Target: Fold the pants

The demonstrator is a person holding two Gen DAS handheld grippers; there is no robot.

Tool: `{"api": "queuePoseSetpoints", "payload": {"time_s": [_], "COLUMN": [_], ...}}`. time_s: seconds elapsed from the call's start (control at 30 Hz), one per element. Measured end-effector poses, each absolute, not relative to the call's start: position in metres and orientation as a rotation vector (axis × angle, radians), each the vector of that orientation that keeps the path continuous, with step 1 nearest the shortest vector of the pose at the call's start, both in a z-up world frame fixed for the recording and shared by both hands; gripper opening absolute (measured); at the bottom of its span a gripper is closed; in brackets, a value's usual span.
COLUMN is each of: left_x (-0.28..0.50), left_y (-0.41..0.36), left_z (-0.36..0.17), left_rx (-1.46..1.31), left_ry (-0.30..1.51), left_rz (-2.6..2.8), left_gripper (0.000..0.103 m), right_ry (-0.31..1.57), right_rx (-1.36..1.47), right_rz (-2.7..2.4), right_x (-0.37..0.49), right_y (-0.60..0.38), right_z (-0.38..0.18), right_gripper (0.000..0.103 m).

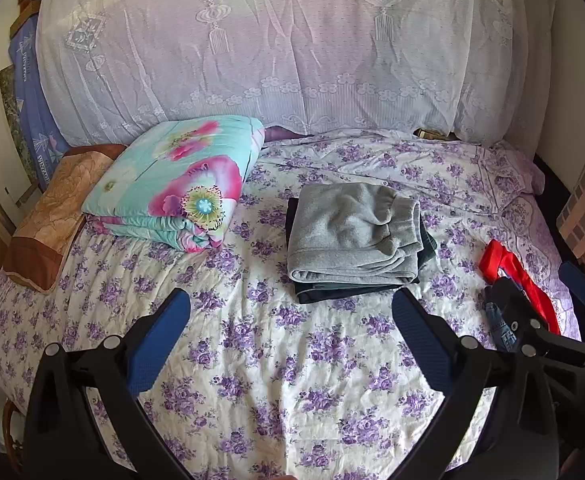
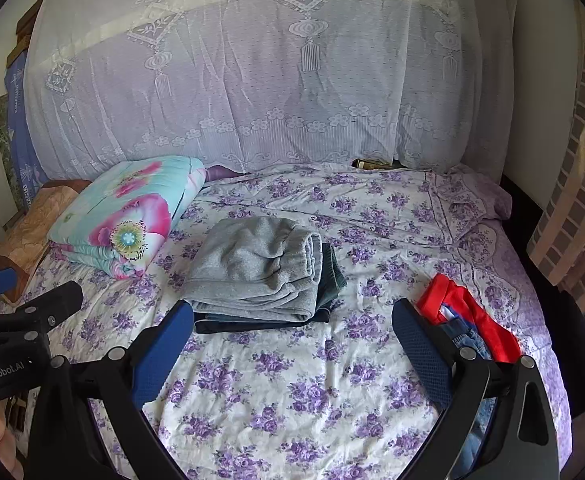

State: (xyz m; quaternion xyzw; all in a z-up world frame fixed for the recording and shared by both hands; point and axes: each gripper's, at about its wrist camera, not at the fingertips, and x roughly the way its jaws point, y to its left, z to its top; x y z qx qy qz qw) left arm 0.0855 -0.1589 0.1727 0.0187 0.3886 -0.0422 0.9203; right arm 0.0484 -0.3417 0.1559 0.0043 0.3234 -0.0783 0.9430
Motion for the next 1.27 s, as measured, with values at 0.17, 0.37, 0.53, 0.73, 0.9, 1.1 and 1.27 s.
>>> {"api": "queuePoseSetpoints", "payload": {"time_s": [0.17,0.37,0.53,0.73,0.9,1.1,1.27], "left_x": [0.0854,0.0853,0.0856,0.0855,0.0831,0.0835,0.0884], "left_y": [-0.1588,-0.1585,-0.1588,-0.1598,-0.161,-0.1647,-0.1623], "left_z": [0.1722,0.1725,0.1727,0.1731,0.1739,0.1764,0.1764], "left_rx": [0.039,0.039,0.038,0.04,0.062,0.102,0.078], "left_ry": [0.8,0.801,0.803,0.8,0.775,0.754,0.775], "left_rz": [-0.086,-0.09,-0.091,-0.091,-0.079,-0.072,-0.099], "left_gripper": [0.098,0.098,0.098,0.098,0.098,0.098,0.098], "right_ry": [0.666,0.665,0.665,0.667,0.665,0.667,0.669], "right_rx": [0.015,0.014,0.015,0.015,0.016,0.023,0.03], "right_rz": [-0.16,-0.16,-0.16,-0.159,-0.156,-0.165,-0.169], "right_x": [0.0477,0.0479,0.048,0.0485,0.0481,0.0474,0.0475], "right_y": [-0.3407,-0.3406,-0.3405,-0.3406,-0.3409,-0.3411,-0.3415], "right_z": [0.1555,0.1557,0.1558,0.1557,0.1551,0.1542,0.1544], "right_gripper": [0.1,0.1,0.1,0.1,0.1,0.1,0.1]}}
